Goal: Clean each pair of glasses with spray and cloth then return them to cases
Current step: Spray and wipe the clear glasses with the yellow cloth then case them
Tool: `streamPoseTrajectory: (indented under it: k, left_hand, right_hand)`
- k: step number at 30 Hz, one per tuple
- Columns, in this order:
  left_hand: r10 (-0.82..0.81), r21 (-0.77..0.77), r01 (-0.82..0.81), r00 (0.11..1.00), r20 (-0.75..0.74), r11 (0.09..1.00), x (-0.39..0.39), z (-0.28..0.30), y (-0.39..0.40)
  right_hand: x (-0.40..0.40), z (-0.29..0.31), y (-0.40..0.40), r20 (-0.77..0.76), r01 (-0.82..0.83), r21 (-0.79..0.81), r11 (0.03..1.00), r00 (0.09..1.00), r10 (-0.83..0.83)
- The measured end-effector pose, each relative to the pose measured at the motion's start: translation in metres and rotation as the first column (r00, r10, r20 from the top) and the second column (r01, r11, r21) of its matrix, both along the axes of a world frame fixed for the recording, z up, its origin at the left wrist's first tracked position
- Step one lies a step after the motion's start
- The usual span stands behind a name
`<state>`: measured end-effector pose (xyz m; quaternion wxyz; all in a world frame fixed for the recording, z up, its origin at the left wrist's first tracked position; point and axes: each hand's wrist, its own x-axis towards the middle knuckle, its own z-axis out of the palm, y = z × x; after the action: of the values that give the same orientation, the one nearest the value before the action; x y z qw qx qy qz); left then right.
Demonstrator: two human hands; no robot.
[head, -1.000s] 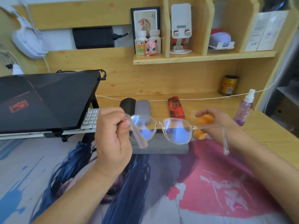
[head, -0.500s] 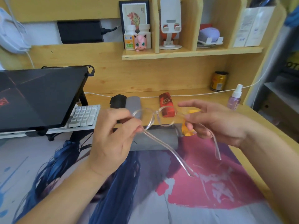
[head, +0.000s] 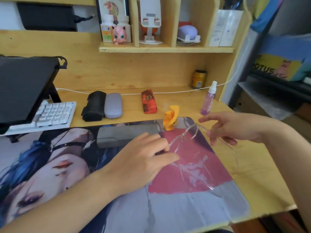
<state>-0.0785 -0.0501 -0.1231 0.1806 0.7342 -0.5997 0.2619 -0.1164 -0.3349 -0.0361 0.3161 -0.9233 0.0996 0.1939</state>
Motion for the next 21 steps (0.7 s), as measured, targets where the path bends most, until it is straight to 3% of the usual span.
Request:
streamPoseTrajectory:
  k: [2, 4, 6, 9, 12, 16, 19, 21]
  left_hand:
    - [0.001, -0.016, -0.002, 1.0, -0.016, 1.0, -0.002, 0.0, 0.004]
    - [0.024, -0.06, -0.028, 0.998, -0.062, 0.998, 0.0, 0.001, 0.011]
    - [0.073, -0.174, -0.102, 0.983, -0.167, 0.98, 0.006, 0.004, 0.019]
    - [0.141, -0.352, -0.273, 0.924, -0.356, 0.895, 0.018, 0.011, 0.031]
    - [0.196, -0.385, -0.399, 0.862, -0.468, 0.832, 0.025, 0.016, 0.042]
    - [0.156, -0.367, -0.462, 0.767, -0.622, 0.807, 0.027, 0.023, 0.047]
    - [-0.008, -0.381, -0.493, 0.602, -0.798, 0.782, 0.027, 0.032, 0.05]
    - [-0.168, -0.424, -0.479, 0.489, -0.856, 0.769, 0.027, 0.039, 0.052]
  right_hand:
    - [0.004, 0.004, 0.002, 0.04, 0.021, -0.15, 0.988, 0.999, -0.015]
    - [0.017, 0.008, 0.004, 0.28, 0.064, -0.347, 0.936, 0.959, 0.038]
    - [0.037, 0.01, 0.011, 0.488, 0.038, -0.465, 0.884, 0.844, 0.22]
    - [0.064, 0.004, 0.03, 0.433, -0.205, -0.515, 0.832, 0.776, 0.459]
    - [0.085, -0.003, 0.042, 0.41, -0.273, -0.589, 0.761, 0.711, 0.572]
    - [0.099, 0.014, 0.054, 0.551, -0.236, -0.49, 0.839, 0.662, 0.508]
    - [0.096, 0.045, 0.076, 0.629, -0.236, -0.242, 0.941, 0.7, 0.337]
    - [0.088, 0.066, 0.095, 0.633, -0.277, -0.19, 0.942, 0.698, 0.333]
